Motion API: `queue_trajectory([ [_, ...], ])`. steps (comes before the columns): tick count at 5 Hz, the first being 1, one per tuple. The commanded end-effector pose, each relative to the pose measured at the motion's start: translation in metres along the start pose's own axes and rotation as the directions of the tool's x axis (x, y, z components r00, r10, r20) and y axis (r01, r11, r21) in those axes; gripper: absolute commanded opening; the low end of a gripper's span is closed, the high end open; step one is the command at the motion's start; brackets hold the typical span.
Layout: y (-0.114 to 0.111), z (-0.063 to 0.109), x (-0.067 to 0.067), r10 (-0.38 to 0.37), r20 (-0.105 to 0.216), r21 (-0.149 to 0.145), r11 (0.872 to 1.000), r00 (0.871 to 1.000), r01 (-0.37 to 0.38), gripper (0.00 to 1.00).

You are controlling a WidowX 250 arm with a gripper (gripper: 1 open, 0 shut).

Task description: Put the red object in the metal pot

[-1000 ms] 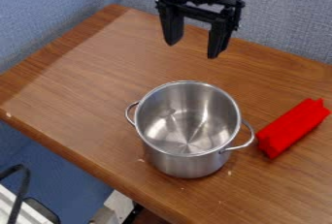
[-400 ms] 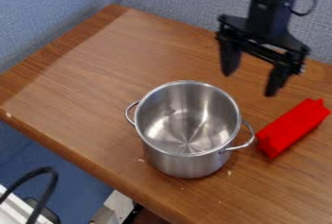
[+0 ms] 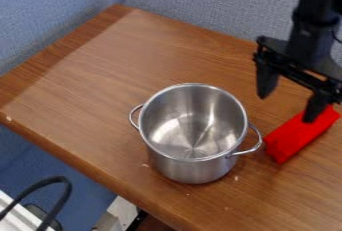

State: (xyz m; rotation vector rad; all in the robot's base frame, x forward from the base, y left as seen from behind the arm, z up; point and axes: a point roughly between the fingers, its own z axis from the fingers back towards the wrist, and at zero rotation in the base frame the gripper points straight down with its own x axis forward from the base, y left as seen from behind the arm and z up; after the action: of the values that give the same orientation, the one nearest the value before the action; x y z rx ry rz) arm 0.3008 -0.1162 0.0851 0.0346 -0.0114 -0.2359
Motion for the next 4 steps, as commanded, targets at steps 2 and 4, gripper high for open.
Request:
queue_trajectory([
  [2,-0.015,-0.009,0.016,-0.019,0.063,0.025,1.000,0.998,0.017,1.00],
  [4,-0.018,-0.029,0.024,-0.034,0.052,0.048,0.998,0.998,0.031,1.00],
])
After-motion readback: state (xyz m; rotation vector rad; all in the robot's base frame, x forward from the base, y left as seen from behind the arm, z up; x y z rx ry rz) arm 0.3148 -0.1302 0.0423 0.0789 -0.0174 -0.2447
